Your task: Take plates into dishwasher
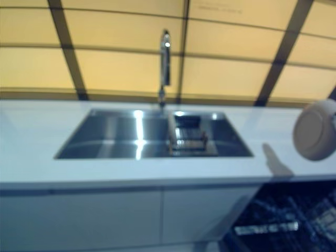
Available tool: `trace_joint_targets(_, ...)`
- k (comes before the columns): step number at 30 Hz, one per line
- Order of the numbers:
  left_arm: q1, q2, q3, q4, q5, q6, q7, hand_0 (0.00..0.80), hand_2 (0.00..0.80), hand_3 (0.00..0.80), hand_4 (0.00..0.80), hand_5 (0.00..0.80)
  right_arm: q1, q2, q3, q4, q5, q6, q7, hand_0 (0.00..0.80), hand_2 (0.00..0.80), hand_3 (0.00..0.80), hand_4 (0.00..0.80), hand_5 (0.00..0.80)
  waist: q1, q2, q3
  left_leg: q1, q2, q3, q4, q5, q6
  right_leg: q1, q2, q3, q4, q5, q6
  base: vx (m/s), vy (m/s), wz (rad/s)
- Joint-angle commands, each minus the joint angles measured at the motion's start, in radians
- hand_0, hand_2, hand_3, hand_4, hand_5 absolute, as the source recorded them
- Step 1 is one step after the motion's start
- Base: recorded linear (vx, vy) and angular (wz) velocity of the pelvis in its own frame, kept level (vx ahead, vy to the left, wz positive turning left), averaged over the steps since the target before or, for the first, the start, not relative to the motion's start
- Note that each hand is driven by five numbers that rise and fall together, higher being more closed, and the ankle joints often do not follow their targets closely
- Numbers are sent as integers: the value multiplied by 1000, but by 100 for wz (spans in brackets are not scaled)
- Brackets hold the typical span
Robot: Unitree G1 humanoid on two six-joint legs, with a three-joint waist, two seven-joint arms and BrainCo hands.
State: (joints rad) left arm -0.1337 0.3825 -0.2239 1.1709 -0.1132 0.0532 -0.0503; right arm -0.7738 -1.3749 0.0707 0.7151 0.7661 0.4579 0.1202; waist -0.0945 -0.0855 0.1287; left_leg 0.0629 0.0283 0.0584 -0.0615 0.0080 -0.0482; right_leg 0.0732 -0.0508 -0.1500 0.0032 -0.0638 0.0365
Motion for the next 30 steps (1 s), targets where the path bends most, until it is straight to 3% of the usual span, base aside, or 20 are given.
trace_joint_targets(1,26,47,-18,58,-8,-20,-2,0,0,0,0,0,6,-27,-71,-36,-27,-44,29,800,800,800,800,800,32,-28,-56,-3,-58,-9,31,-48,28,-65,74,48,17,49,15,3,26,-22)
trace_joint_targets(11,58,45,-1,57,-1,-16,3,0,0,0,0,0,66,-55,-88,-9,-162,17,190,800,800,800,800,800,14,-21,-71,5,-67,27,11,-45,38,-55,84,85,-31,75,23,17,19,-17)
trace_joint_targets(17,58,54,16,55,14,-15,-11,0,0,0,0,0,218,-28,-171,-59,-215,32,299,800,800,800,800,800,-10,-22,-56,7,-66,54,16,-51,49,-63,85,100,-25,81,27,3,-1,-4)
trace_joint_targets(30,52,67,18,39,42,-14,-14,0,0,0,0,0,451,24,-303,-97,-308,-23,413,800,800,800,800,800,-32,-18,-30,12,-68,81,11,-56,61,-74,83,120,-31,103,43,-10,-20,-12)
